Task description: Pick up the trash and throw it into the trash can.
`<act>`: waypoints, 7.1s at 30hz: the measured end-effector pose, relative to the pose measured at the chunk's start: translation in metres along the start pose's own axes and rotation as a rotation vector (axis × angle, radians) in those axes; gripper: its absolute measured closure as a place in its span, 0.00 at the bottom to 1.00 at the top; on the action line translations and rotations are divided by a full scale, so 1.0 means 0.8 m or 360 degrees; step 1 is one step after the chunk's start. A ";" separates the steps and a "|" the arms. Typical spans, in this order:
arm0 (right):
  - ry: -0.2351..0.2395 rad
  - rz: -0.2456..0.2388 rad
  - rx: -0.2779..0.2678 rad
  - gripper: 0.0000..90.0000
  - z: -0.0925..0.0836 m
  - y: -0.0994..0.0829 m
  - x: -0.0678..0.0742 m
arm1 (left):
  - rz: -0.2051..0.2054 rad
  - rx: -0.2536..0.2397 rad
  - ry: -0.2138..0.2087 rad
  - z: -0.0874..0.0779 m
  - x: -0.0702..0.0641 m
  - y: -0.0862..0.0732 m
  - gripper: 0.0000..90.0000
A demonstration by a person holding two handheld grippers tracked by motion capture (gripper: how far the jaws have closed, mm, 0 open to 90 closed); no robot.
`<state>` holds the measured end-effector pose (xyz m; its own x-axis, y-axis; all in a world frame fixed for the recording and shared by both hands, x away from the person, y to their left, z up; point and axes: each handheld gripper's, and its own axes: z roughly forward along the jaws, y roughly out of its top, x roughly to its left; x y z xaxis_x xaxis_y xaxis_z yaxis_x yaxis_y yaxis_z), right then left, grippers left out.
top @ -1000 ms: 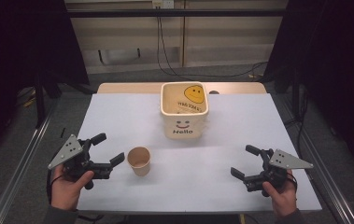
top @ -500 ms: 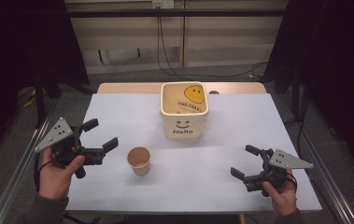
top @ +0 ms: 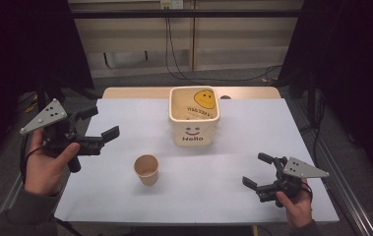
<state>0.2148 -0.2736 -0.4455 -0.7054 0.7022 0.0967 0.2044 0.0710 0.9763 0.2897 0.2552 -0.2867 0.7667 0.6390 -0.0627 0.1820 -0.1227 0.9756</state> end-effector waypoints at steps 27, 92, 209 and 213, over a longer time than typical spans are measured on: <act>0.0009 -0.0010 0.0005 0.00 0.000 0.000 0.000 | 0.0074 0.0483 -0.0132 0.046 -0.009 0.047 0.02; 0.0014 -0.0012 0.0008 0.00 0.001 0.000 0.000 | 0.0142 0.1648 -0.0355 0.174 -0.033 -0.032 0.03; 0.0030 -0.0018 0.0005 0.00 0.001 0.001 0.000 | -0.0132 0.1845 -0.0205 0.182 -0.003 0.134 0.23; 0.0029 -0.0019 0.0006 0.00 0.001 0.001 0.000 | -0.0145 0.1845 -0.0185 0.182 0.000 0.145 0.23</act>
<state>0.2157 -0.2725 -0.4447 -0.7201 0.6882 0.0885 0.1985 0.0821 0.9766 0.4002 0.1301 -0.2041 0.7627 0.6151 -0.1998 0.6461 -0.7382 0.1939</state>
